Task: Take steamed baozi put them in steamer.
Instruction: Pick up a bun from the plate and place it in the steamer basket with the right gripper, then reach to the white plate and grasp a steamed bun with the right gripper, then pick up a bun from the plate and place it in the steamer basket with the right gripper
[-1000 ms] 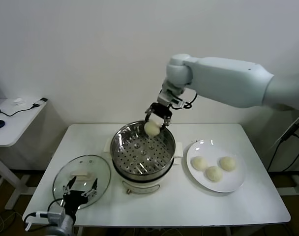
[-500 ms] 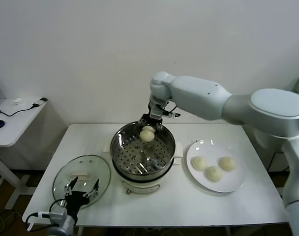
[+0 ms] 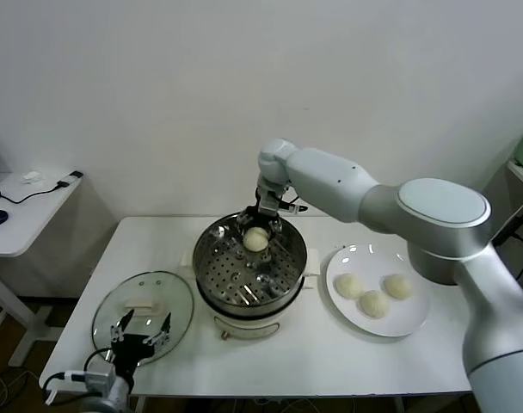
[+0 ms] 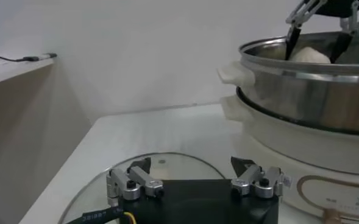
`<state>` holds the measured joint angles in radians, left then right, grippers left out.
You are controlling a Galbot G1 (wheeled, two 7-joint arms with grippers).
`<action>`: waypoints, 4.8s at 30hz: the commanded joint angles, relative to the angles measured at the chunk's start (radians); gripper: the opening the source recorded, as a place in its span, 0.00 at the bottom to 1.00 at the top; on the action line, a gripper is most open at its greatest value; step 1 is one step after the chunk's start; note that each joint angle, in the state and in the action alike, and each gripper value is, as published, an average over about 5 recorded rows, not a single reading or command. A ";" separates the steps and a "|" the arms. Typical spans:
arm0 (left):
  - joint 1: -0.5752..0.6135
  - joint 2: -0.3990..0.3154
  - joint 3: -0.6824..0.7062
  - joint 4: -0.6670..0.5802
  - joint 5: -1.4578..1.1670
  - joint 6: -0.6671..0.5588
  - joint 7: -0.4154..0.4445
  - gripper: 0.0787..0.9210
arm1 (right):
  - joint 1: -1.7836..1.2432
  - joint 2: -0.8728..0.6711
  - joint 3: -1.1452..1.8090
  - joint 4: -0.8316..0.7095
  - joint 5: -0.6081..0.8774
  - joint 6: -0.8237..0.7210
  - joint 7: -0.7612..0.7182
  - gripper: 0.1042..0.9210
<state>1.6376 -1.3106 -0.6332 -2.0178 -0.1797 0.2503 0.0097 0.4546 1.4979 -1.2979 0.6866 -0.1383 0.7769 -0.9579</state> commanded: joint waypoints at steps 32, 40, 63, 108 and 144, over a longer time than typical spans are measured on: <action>0.010 -0.005 -0.001 -0.021 0.001 -0.008 0.007 0.88 | 0.364 -0.762 -0.595 0.736 0.820 -1.020 0.097 0.88; 0.020 -0.017 -0.005 -0.008 0.002 -0.014 0.005 0.88 | 0.096 -0.680 -0.411 0.583 0.763 -1.049 0.119 0.88; 0.019 -0.017 -0.004 0.004 0.006 -0.025 0.005 0.88 | -0.110 -0.562 -0.248 0.384 0.665 -1.077 0.183 0.88; 0.033 -0.052 0.020 -0.123 0.016 0.027 0.003 0.88 | 0.565 -0.096 -0.349 0.804 1.415 -1.291 0.307 0.60; 0.039 -0.064 0.026 -0.118 0.022 0.018 0.008 0.88 | 0.207 -0.072 -0.267 0.546 1.190 -1.348 0.395 0.81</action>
<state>1.6769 -1.3720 -0.6091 -2.1333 -0.1582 0.2691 0.0176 0.6520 1.4534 -1.5903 1.2341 1.0589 -0.5875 -0.5292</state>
